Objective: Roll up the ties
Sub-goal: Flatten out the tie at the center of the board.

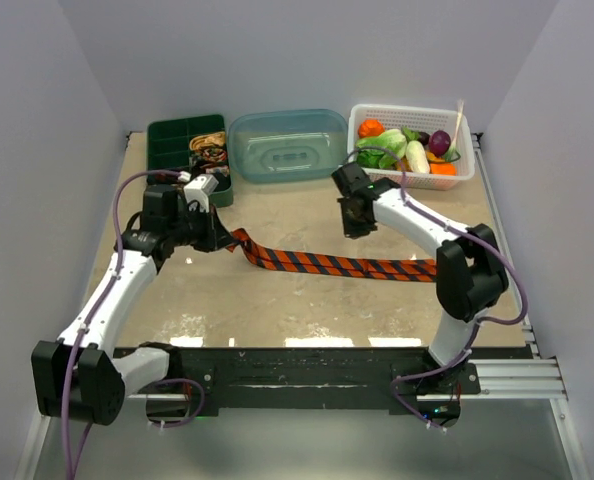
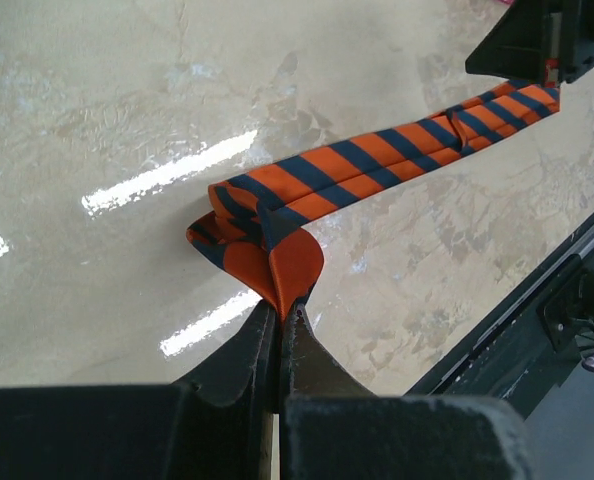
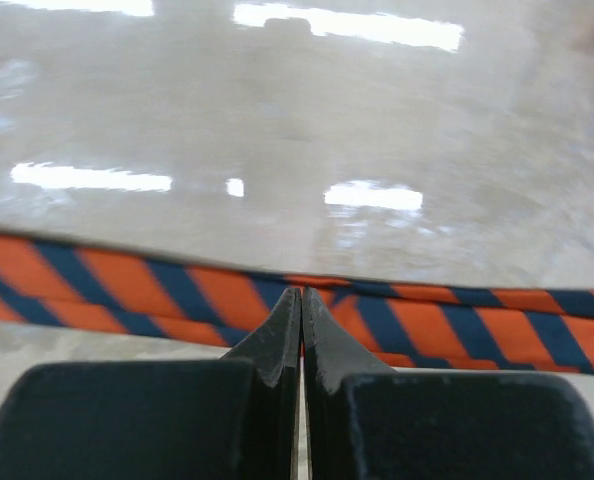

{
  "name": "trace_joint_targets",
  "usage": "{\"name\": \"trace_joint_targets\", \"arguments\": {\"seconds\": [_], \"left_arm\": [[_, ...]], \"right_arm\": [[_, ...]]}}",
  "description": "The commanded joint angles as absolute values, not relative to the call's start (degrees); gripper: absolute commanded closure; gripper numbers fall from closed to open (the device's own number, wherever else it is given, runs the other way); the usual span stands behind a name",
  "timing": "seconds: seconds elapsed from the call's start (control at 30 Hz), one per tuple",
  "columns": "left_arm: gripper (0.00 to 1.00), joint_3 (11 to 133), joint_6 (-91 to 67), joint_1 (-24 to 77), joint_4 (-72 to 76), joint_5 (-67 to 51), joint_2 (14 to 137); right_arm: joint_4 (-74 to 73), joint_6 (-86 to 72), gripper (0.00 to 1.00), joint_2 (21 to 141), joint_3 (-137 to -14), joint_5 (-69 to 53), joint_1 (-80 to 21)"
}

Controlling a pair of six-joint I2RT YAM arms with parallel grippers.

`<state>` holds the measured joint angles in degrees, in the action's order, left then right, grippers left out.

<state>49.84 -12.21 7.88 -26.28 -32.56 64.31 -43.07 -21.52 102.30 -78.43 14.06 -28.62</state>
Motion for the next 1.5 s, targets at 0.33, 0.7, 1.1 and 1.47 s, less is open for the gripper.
{"name": "trace_joint_targets", "arguments": {"seconds": [0.33,0.7,1.1,1.47], "left_arm": [[1.00,53.7,-10.6,7.8,-36.8,-19.3,73.4],[1.00,57.9,-10.2,7.8,-43.8,-10.4,82.9],[0.96,61.5,-10.5,7.8,-45.5,-2.6,91.4],[0.44,64.5,-11.2,8.6,-45.2,3.6,94.5]], "right_arm": [[-42.5,-22.3,1.00,114.7,-79.3,9.7,-39.3],[-46.1,-19.6,1.00,114.2,-75.5,12.4,-39.1],[-48.9,-14.3,1.00,112.1,-77.0,12.7,-37.5],[-48.1,-9.6,0.83,106.2,-84.6,6.3,-38.8]]}}
